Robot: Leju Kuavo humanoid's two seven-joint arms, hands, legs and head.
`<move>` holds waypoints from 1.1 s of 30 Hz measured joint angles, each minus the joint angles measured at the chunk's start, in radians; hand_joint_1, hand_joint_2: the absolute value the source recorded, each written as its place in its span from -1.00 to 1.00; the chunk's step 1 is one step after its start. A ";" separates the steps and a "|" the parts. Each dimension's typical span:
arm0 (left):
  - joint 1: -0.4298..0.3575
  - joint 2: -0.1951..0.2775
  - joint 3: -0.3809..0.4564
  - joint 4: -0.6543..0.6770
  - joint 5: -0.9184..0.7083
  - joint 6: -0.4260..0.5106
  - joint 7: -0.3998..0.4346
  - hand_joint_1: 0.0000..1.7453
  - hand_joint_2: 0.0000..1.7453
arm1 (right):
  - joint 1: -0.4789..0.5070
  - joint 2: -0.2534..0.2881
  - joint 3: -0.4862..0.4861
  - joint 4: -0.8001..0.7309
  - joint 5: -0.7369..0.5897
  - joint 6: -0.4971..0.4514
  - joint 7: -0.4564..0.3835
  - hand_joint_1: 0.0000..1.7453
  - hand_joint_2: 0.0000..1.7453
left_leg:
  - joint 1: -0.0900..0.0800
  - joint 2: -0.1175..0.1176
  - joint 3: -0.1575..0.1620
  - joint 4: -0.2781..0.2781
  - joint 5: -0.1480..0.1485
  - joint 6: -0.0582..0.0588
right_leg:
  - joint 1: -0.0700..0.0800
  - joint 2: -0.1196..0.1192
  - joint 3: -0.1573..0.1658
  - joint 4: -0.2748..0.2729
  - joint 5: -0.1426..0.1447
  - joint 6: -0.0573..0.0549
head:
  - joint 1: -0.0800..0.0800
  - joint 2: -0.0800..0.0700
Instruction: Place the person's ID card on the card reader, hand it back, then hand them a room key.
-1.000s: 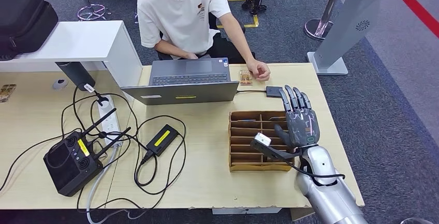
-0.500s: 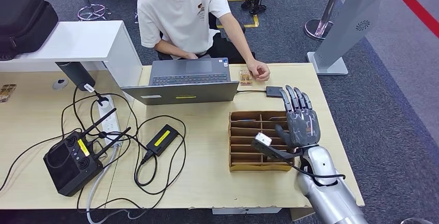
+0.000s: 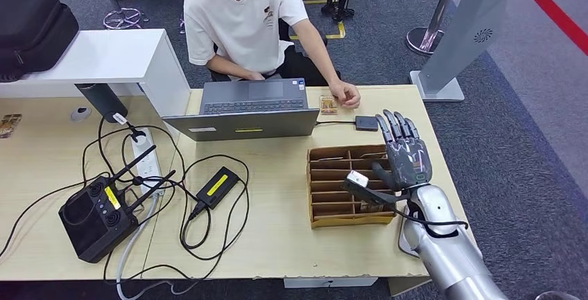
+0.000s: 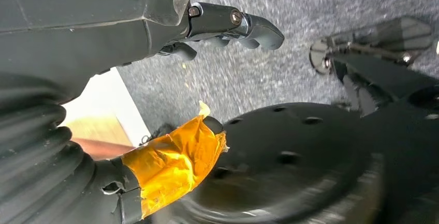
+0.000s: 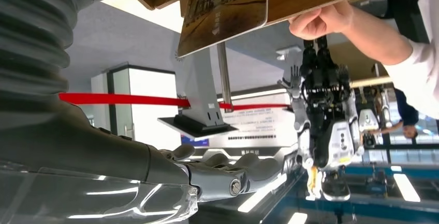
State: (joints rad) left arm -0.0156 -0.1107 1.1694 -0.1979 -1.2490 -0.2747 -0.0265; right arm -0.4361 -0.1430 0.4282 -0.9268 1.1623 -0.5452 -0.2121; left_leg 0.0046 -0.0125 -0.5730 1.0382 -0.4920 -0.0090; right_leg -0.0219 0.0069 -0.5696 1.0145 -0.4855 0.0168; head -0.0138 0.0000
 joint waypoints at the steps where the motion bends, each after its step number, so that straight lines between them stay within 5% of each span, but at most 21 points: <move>1: 0.010 0.009 0.005 0.000 0.004 -0.022 -0.011 -1.00 1.00 | -0.012 0.000 0.000 0.011 -0.005 0.015 -0.007 -1.00 1.00 | 0.000 0.000 0.000 0.000 0.000 0.000 | 0.000 0.000 0.000 0.000 0.000 0.000 | 0.000 0.000; 13: 0.101 0.049 0.062 -0.072 0.015 -0.170 -0.062 -1.00 1.00 | -0.102 0.000 0.028 0.104 -0.053 0.082 -0.047 -1.00 1.00 | 0.001 0.001 0.001 0.000 0.001 -0.001 | 0.001 0.002 0.001 0.000 0.001 0.000 | 0.000 0.000; 17: 0.108 0.039 0.079 -0.102 0.012 -0.188 -0.062 -1.00 1.00 | -0.114 0.000 0.041 0.120 -0.065 0.080 -0.055 0.87 1.00 | 0.001 0.001 0.001 0.000 0.001 -0.001 | 0.001 0.001 0.001 0.000 0.001 0.000 | 0.000 0.000; 18: 0.109 0.037 0.084 -0.109 0.011 -0.192 -0.062 -1.00 1.00 | -0.115 0.000 0.044 0.123 -0.068 0.080 -0.057 1.00 1.00 | 0.001 0.001 0.001 0.000 0.001 -0.001 | 0.001 0.001 0.001 0.000 0.001 0.000 | 0.000 0.000; 33: 0.121 -0.004 0.136 -0.206 -0.017 -0.250 -0.060 -1.00 1.00 | -0.132 0.001 0.071 0.156 -0.094 0.073 -0.075 1.00 1.00 | 0.002 -0.001 -0.001 0.000 0.001 -0.001 | 0.002 0.000 0.000 0.000 0.001 -0.001 | 0.000 0.000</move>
State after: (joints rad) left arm 0.1052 -0.1145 1.3052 -0.4040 -1.2663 -0.5247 -0.0862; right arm -0.5685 -0.1418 0.4988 -0.7711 1.0679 -0.4724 -0.2866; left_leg 0.0068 -0.0136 -0.5739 1.0380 -0.4912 -0.0103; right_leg -0.0198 0.0070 -0.5697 1.0146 -0.4845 0.0162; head -0.0137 0.0000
